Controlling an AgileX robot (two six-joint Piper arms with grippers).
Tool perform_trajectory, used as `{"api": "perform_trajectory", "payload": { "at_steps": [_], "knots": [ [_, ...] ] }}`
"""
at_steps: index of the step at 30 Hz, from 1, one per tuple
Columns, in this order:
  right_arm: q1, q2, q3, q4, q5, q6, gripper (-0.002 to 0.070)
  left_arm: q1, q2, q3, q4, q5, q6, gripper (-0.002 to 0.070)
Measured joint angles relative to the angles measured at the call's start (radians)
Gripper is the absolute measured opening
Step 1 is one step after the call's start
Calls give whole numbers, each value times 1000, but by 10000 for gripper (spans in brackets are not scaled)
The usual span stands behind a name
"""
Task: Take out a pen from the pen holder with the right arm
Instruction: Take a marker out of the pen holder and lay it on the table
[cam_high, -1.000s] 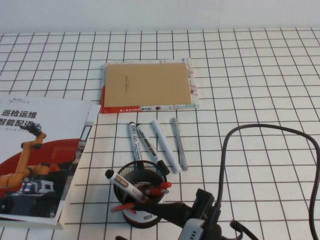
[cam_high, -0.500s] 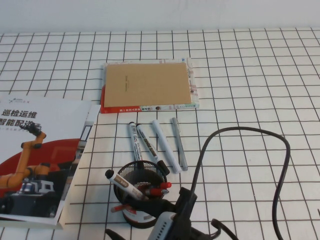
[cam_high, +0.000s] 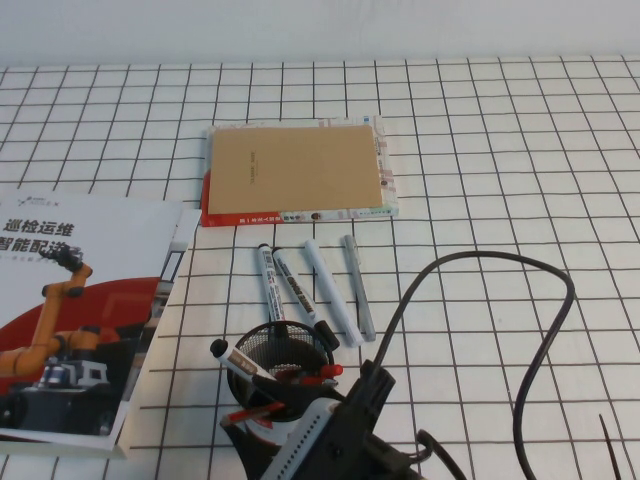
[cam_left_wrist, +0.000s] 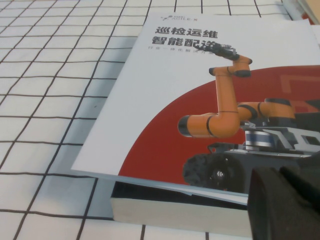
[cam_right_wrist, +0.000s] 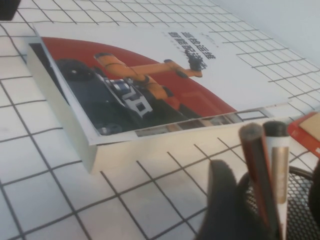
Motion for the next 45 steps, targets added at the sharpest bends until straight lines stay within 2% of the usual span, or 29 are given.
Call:
{"api": "perform_trajectory", "payload": {
  "at_steps": [9, 15, 29, 34, 45],
  "knots": [
    [0, 10, -5, 16, -9, -4, 120, 0, 0, 0, 0, 0, 0, -3],
    [0, 10, -5, 17, -53, -23, 50, 0, 0, 0, 0, 0, 0, -3],
    [0, -12, -5, 29, -64, -82, 34, 0, 0, 0, 0, 0, 0, -3],
    [0, -75, -5, 31, -66, -86, 34, 0, 0, 0, 0, 0, 0, -3],
    [0, -280, -58, 72, -121, -234, 34, 0, 0, 0, 0, 0, 0, -3]
  ]
}}
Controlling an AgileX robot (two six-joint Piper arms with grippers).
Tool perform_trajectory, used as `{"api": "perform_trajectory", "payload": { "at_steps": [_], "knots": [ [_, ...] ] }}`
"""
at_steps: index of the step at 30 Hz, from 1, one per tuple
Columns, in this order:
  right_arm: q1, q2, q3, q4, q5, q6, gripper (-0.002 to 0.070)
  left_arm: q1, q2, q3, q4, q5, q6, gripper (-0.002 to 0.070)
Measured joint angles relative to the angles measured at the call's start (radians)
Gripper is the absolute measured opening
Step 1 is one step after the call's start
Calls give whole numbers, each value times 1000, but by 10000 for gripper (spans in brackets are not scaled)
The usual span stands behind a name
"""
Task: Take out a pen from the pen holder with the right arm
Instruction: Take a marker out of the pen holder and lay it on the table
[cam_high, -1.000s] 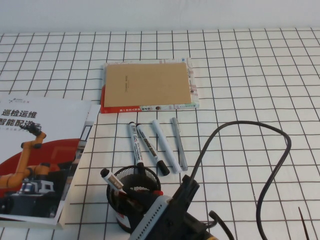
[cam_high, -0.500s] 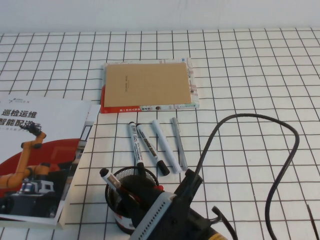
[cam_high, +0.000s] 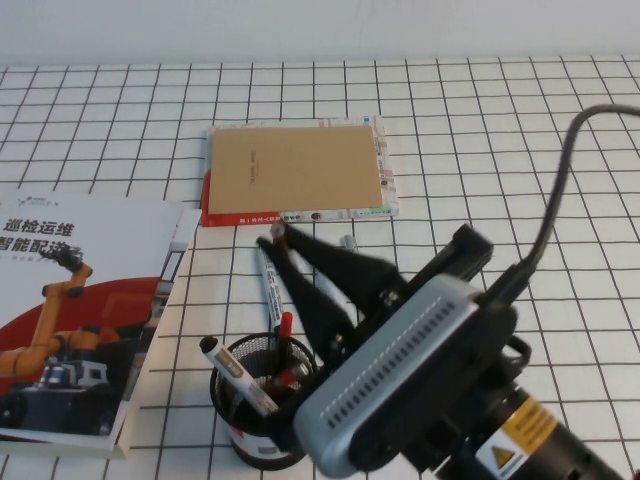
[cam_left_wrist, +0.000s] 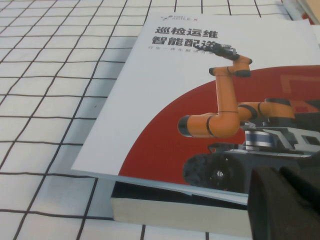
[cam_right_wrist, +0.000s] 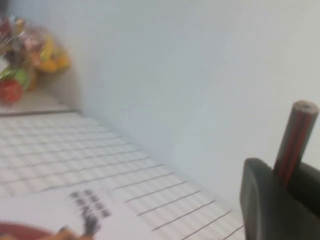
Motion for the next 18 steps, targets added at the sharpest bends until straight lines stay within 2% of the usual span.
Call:
{"api": "perform_trajectory", "payload": {
  "at_steps": [5, 8, 12, 18],
  "knots": [
    [-22, -72, -58, 145, 8, -151, 34, 0, 0, 0, 0, 0, 0, -3],
    [-90, -106, -80, 190, 95, -190, 34, 0, 0, 0, 0, 0, 0, -3],
    [-245, -117, -125, 225, 341, -163, 34, 0, 0, 0, 0, 0, 0, -3],
    [-499, -88, -208, 232, 808, 78, 34, 0, 0, 0, 0, 0, 0, -3]
  ]
}}
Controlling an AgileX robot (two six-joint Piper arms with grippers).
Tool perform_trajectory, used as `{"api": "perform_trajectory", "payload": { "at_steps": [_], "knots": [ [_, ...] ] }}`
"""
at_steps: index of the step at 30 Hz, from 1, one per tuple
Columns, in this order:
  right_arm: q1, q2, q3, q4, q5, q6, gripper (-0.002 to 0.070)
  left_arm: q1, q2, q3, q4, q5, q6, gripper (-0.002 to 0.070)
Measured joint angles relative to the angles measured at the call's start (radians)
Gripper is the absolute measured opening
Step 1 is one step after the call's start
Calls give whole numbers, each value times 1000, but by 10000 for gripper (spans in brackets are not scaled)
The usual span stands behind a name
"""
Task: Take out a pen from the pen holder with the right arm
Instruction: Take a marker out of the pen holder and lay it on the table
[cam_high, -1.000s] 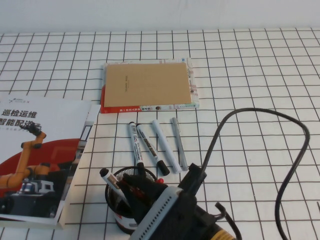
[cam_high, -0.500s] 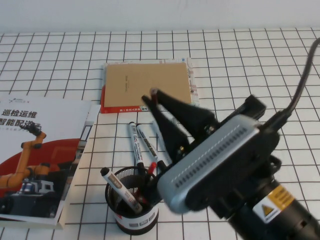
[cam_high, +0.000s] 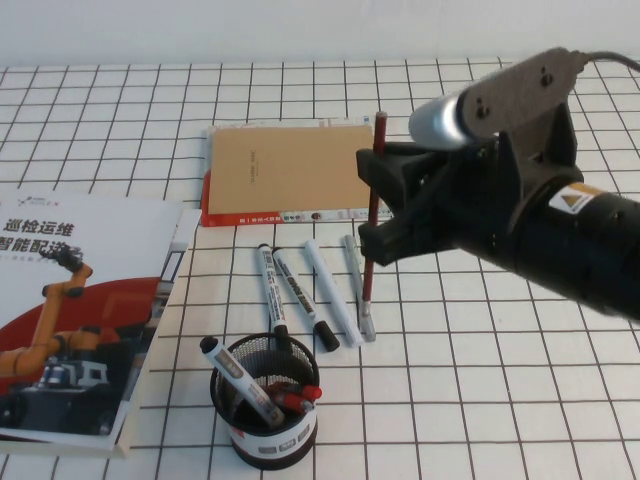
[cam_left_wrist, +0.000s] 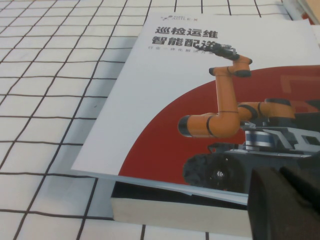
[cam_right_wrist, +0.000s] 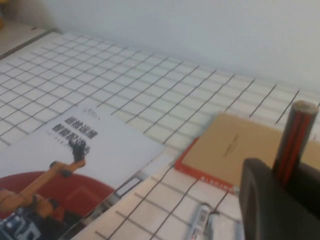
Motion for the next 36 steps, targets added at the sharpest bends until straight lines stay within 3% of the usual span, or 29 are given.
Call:
{"api": "perform_trajectory", "payload": {
  "at_steps": [7, 18, 36],
  "knots": [
    [-201, 112, -151, -49, 435, 213, 34, 0, 0, 0, 0, 0, 0, -3],
    [-276, 368, -441, -372, 872, 525, 34, 0, 0, 0, 0, 0, 0, -3],
    [-402, 800, -861, -426, 1087, 703, 34, 0, 0, 0, 0, 0, 0, -3]
  ]
}}
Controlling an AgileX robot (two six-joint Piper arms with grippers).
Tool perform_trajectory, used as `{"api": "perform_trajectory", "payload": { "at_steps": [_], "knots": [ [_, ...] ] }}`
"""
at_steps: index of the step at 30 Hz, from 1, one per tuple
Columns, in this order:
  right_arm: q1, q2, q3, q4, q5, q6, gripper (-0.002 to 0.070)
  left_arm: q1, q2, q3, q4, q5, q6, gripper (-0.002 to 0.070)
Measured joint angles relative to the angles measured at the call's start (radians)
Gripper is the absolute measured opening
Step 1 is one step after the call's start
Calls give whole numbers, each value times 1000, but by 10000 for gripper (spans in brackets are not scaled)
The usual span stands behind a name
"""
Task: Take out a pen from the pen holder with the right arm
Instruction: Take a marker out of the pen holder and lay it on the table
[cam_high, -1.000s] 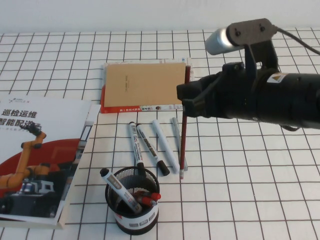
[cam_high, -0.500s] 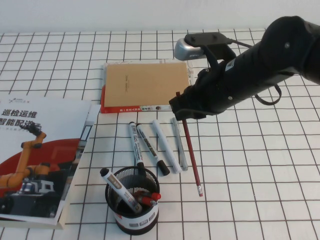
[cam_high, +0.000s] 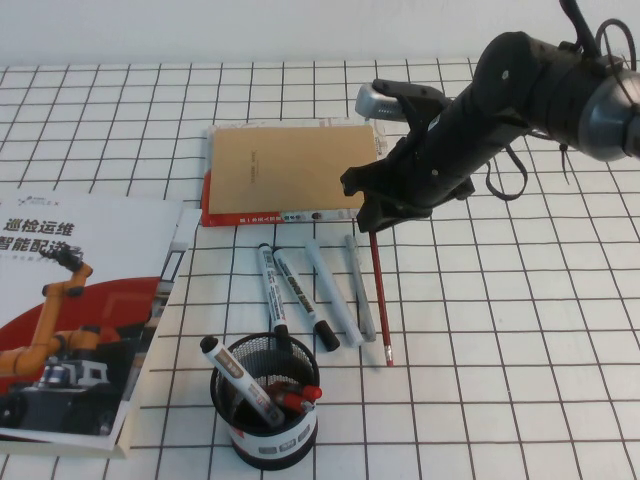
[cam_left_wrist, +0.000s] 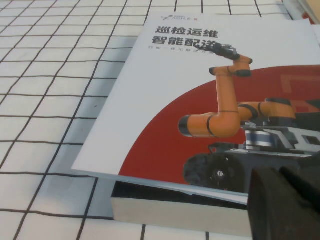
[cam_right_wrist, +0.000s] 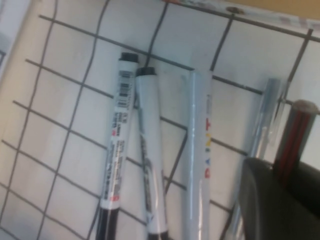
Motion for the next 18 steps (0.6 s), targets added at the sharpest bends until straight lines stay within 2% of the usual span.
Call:
{"api": "perform_trajectory", "payload": {
  "at_steps": [18],
  "knots": [
    [-22, 171, -57, 74, 4, 4, 34, 0, 0, 0, 0, 0, 0, -3]
  ]
}}
